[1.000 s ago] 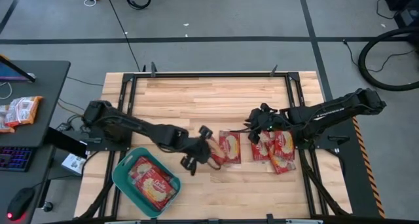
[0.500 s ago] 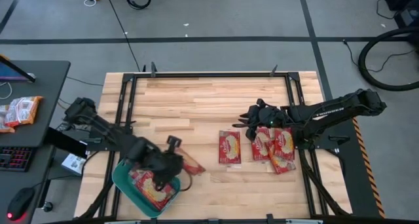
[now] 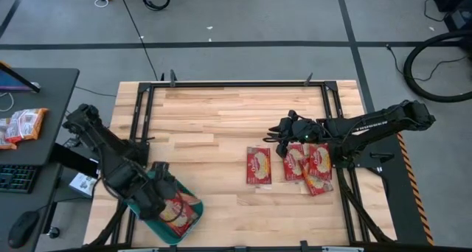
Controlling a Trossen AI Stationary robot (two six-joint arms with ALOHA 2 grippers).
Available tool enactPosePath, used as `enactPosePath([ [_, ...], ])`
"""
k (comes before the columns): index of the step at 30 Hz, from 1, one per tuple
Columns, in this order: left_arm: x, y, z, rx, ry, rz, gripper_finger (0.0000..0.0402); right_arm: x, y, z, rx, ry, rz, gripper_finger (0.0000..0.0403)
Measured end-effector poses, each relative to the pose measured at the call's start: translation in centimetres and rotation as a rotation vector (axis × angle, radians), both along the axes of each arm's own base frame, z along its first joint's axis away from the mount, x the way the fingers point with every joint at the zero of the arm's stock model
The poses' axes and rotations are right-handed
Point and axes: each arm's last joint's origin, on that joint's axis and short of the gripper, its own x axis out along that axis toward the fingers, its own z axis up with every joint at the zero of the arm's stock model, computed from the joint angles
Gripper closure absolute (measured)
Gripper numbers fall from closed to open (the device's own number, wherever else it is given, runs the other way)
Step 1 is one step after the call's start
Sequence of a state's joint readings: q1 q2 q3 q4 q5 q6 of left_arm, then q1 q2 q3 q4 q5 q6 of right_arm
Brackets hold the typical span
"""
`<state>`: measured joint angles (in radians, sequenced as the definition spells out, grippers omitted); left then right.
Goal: Sort popcorn bags into baskets
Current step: Put the popcorn bag into the blue bin
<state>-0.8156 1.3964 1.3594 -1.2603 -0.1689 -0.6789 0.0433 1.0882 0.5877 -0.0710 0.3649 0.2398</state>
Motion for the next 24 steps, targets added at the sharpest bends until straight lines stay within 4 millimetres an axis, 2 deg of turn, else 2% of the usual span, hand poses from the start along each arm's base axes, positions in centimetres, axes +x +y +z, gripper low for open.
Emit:
enactPosePath([
  [6, -1.1, -1.0, -0.4, 0.022, 0.015, -0.022, 0.0399, 0.0, 0.0, 0.1, -0.005, -0.006, 0.003, 0.0313],
  [12, -0.8, -2.7, -2.9, 0.102, 0.089, -0.079, 0.0398, 0.0, 0.0, 0.1, -0.005, -0.006, 0.003, 0.0313],
  [15, -0.4, -3.4, -3.7, 0.087, 0.132, -0.021, 0.0395, 0.0, 0.0, 0.1, -0.005, -0.007, 0.003, 0.0313],
  [18, -0.2, -3.9, -4.4, 0.03, 0.204, 0.012, 0.0369, 0.0, 0.0, 0.1, -0.005, -0.007, 0.004, 0.0313],
  [24, -0.4, -4.4, -4.5, -0.075, 0.338, 0.114, 0.028, 0.1, 0.0, 0.1, 0.004, -0.007, 0.017, 0.0313],
])
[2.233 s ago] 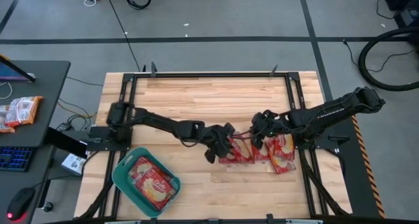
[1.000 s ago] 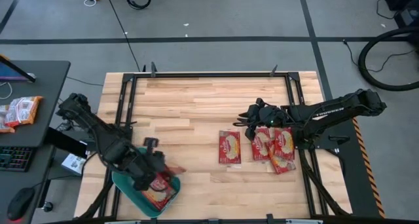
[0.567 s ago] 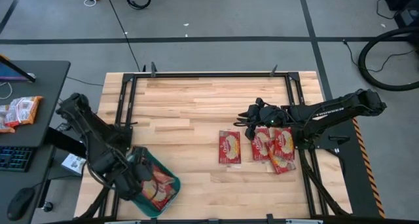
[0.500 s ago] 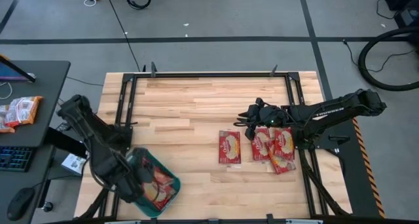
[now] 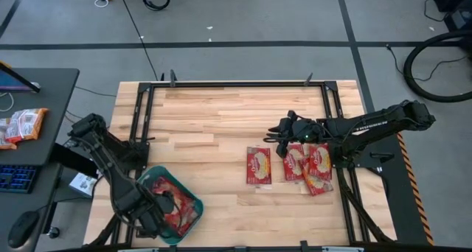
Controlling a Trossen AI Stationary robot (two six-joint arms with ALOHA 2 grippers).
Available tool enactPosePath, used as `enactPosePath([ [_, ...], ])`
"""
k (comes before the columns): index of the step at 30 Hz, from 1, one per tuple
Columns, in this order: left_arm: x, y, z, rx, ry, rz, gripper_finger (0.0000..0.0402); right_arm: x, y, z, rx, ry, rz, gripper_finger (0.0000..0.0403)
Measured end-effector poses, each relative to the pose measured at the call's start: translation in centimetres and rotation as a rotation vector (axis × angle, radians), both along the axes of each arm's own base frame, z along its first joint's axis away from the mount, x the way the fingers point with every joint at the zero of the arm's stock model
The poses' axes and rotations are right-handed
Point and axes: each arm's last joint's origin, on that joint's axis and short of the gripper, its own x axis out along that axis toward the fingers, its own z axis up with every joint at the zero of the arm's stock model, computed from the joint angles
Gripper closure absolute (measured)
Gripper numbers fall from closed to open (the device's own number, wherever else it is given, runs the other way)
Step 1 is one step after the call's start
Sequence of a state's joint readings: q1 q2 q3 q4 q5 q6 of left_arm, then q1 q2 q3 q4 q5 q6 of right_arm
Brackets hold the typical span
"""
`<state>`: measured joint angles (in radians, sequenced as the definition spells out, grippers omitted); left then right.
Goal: Sort popcorn bags into baskets
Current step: Put the popcorn bag into the blue bin
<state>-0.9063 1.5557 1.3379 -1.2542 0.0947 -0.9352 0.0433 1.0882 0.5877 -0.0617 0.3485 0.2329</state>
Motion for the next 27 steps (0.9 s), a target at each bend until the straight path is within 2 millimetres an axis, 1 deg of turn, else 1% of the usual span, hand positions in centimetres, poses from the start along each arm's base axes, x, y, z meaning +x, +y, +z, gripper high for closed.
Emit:
enactPosePath([
  [3, 0.3, -0.1, 0.7, -0.045, 0.017, 0.018, 0.0251, 0.0, 0.0, 0.0, 0.006, 0.0, 0.008, 0.0313],
  [5, 0.7, 0.1, 1.1, -0.04, -0.01, 0.044, 0.0246, 0.0, 0.0, 0.0, 0.007, -0.001, 0.008, 0.0313],
  [7, 1.2, 0.3, 1.5, -0.01, -0.081, 0.058, 0.0247, 0.0, 0.0, 0.0, 0.008, -0.001, 0.007, 0.0313],
  [13, 3.1, 2.1, 1.6, 0.225, -0.338, 0.054, 0.0259, 0.2, 0.2, -0.3, 0.034, 0.013, 0.048, 0.0313],
  [17, 4.8, 3.9, 1.8, 0.37, -0.438, 0.051, 0.026, 0.4, 0.3, -0.7, 0.049, 0.037, 0.073, 0.0313],
  [20, 6.4, 5.2, 1.3, 0.424, -0.456, 0.034, 0.026, 0.5, 0.3, -0.9, 0.058, 0.045, 0.068, 0.0313],
  [24, 8.7, 6.9, 0.1, 0.438, -0.506, 0.03, 0.026, 0.5, 0.3, -1.0, 0.089, 0.042, 0.046, 0.0313],
  [27, 10.2, 8.4, -0.8, 0.457, -0.541, -0.005, 0.026, 0.8, 0.3, -1.6, 0.105, 0.065, 0.031, 0.0313],
])
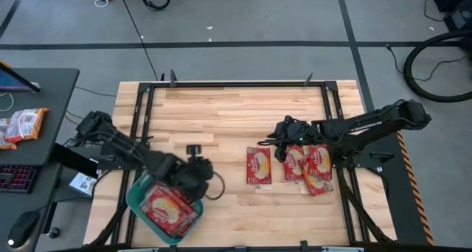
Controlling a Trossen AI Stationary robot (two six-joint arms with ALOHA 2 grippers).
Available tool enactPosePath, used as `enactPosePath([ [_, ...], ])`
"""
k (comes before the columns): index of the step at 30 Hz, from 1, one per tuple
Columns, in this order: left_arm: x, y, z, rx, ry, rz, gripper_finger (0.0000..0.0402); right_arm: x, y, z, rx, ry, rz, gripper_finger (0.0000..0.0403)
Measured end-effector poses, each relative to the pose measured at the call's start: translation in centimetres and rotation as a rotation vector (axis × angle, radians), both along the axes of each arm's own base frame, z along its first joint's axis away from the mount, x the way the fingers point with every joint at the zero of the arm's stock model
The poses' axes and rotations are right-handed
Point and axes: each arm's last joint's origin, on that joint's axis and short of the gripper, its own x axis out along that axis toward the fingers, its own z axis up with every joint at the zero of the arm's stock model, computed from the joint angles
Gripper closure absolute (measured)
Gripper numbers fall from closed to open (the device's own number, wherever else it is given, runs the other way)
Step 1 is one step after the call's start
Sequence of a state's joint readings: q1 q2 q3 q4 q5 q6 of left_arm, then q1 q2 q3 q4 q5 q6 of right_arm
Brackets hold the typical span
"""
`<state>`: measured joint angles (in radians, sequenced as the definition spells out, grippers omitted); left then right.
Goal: Sort popcorn bags into baskets
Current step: Put the popcorn bag into the blue bin
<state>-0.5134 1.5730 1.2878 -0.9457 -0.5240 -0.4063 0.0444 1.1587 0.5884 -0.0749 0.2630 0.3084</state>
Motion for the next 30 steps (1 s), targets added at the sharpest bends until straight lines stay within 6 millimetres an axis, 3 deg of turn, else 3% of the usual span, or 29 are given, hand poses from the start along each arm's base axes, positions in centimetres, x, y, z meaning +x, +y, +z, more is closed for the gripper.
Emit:
enactPosePath([
  [7, 2.8, 2.8, -1.4, 0.051, -0.065, -0.146, 0.026, 0.4, 0.5, -2.3, 0.114, 0.134, 0.013, 0.0313],
  [16, 4.6, 6.3, -2.8, 0.076, -0.045, -0.19, 0.026, -1.1, 2.2, -4.5, 0.186, 0.371, -0.064, 0.0313],
  [30, 6.8, 11.1, -3.4, 0.16, -0.048, -0.174, 0.026, -3.3, 6.0, -1.9, 0.127, 0.759, -0.302, 0.0313],
])
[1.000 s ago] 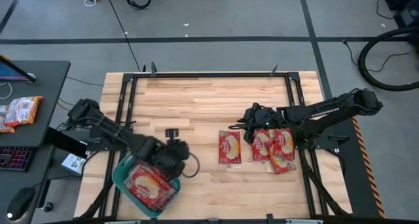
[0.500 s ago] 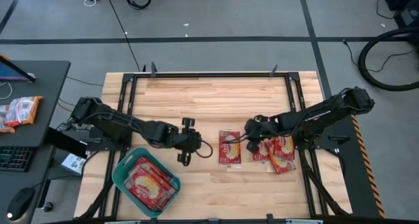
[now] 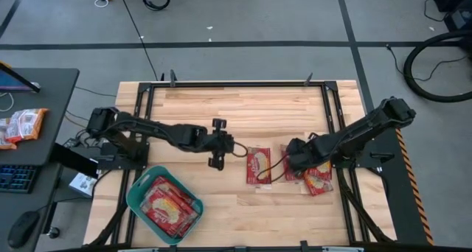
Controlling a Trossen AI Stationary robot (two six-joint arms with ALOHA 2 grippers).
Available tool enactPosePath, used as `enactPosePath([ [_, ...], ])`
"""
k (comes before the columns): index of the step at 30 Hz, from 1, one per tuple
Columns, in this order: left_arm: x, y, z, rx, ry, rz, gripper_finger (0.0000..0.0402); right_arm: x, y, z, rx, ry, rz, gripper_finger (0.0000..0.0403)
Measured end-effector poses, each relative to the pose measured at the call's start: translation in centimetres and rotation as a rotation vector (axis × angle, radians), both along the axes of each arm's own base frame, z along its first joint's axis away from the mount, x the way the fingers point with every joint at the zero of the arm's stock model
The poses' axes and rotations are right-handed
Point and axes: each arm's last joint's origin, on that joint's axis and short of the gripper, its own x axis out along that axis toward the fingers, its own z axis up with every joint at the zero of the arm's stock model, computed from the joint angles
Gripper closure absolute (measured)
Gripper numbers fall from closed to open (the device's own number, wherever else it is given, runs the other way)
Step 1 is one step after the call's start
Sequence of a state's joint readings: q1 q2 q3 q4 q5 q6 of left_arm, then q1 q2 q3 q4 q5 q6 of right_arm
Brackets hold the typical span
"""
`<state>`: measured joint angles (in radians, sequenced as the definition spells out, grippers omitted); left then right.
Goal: Sort popcorn bags into baskets
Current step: Put the popcorn bag into the blue bin
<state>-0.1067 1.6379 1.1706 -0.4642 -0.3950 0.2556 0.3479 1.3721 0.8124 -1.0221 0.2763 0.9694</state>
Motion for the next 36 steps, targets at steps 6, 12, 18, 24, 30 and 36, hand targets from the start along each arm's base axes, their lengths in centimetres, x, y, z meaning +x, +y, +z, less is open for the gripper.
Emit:
enactPosePath([
  [6, 0.3, 1.6, 0.1, -0.045, -0.018, -0.001, 0.026, 1.3, 1.3, -1.1, 0.007, 0.005, 0.002, 0.0308],
  [12, -0.2, 2.2, 0.7, -0.037, -0.003, -0.01, 0.026, 2.7, 1.6, -2.4, 0.015, 0.008, 0.005, 0.0275],
  [18, -1.4, 2.3, 3.2, -0.04, -0.079, -0.012, 0.026, 5.1, 2.6, -1.7, 0.006, -0.03, 0.009, 0.0237],
  [24, -2.6, 2.3, 4.8, -0.056, -0.125, 0.005, 0.026, 6.7, 2.8, -3.0, -0.049, 0.034, -0.017, 0.0221],
  [30, -3.0, 2.3, 5.4, -0.058, -0.139, 0.006, 0.026, 7.8, 3.0, -4.9, -0.112, 0.16, -0.049, 0.022],
  [36, -3.1, 1.9, 5.2, -0.058, -0.119, -0.006, 0.026, 8.1, 3.2, -6.6, -0.124, 0.244, -0.039, 0.0222],
])
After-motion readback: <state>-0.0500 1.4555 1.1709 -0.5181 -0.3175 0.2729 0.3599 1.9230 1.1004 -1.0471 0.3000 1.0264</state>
